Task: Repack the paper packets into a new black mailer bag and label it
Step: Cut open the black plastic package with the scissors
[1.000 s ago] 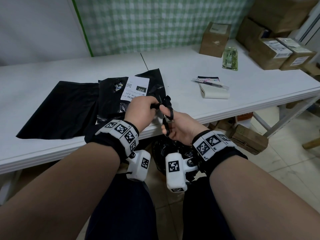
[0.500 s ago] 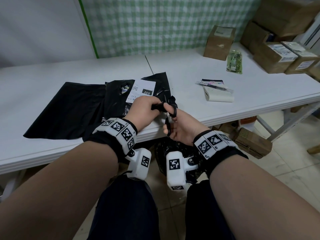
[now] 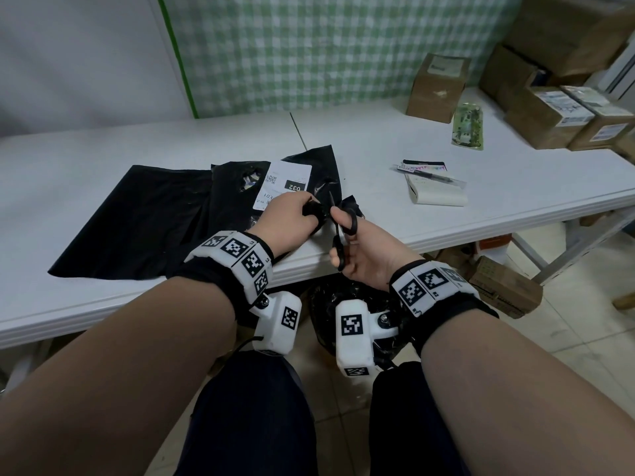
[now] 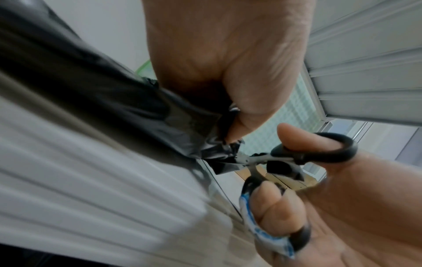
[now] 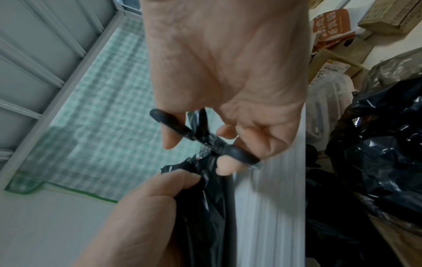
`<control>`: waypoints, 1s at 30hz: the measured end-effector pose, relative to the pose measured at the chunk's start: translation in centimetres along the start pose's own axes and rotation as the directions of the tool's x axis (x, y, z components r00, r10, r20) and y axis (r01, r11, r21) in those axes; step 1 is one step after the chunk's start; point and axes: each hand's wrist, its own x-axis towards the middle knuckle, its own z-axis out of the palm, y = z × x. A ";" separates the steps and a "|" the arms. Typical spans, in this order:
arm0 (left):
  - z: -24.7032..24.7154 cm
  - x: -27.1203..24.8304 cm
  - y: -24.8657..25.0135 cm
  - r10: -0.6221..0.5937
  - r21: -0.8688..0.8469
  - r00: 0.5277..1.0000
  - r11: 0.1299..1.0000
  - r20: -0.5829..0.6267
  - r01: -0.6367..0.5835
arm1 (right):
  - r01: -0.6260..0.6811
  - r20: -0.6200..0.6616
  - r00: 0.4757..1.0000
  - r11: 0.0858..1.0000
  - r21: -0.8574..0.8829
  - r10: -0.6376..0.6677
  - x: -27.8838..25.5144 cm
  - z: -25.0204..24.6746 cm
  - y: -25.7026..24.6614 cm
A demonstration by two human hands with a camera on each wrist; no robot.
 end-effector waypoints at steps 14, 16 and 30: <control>1.7 1.8 -0.3 -0.039 0.196 0.999 0.980 -0.018 0.042 | 0.023 0.042 0.999 1.000 0.015 -0.023 0.4 -0.3 0.1; 1.8 1.9 -0.4 -0.024 0.209 0.998 0.977 -0.054 0.035 | 0.014 0.059 0.998 1.000 -0.003 -0.014 0.4 -0.4 0.0; 1.3 2.2 -0.4 0.010 0.109 0.993 0.994 -0.121 0.003 | 0.089 0.007 0.996 0.996 0.023 -0.089 1.8 0.8 -0.2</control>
